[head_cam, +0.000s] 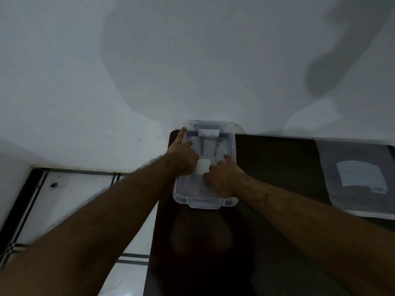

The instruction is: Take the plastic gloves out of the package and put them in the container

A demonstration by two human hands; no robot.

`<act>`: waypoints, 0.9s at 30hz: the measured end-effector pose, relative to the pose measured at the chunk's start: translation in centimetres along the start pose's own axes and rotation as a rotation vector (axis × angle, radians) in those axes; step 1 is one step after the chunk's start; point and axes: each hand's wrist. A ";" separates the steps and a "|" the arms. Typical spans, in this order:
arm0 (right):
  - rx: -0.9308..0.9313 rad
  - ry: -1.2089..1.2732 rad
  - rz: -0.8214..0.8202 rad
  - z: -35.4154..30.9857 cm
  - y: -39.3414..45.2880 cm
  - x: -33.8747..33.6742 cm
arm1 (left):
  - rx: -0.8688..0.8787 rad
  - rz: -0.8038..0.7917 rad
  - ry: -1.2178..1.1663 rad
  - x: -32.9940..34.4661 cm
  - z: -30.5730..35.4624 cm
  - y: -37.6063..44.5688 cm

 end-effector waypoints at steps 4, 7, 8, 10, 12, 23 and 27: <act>-0.002 0.005 0.012 0.0 0.2 0.3 | 0.002 0.014 -0.004 0.2 -0.2 0.4; 0.006 0.028 0.007 0.0 0.3 0.4 | -0.001 0.034 -0.003 0.2 -0.2 0.4; 0.011 0.032 0.008 0.0 0.3 0.4 | 0.001 0.042 0.001 0.2 -0.2 0.4; 0.021 0.041 0.010 0.1 0.3 0.3 | 0.000 0.044 0.006 0.1 -0.3 0.5; 0.018 0.052 0.016 0.1 0.3 0.3 | -0.006 0.053 0.022 0.1 -0.2 0.3; 0.016 -0.003 0.041 0.4 -0.6 -0.5 | 0.051 0.052 0.135 0.5 2.8 -3.3; 0.017 0.006 0.182 1.2 -1.7 -1.0 | -0.001 0.109 0.091 -0.2 3.0 -5.1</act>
Point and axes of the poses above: each hand's wrist, its own y-axis towards the middle knuckle, its own x-axis out of the palm, z = x × y, and after that the axes turned 4 degrees about -z, right-handed
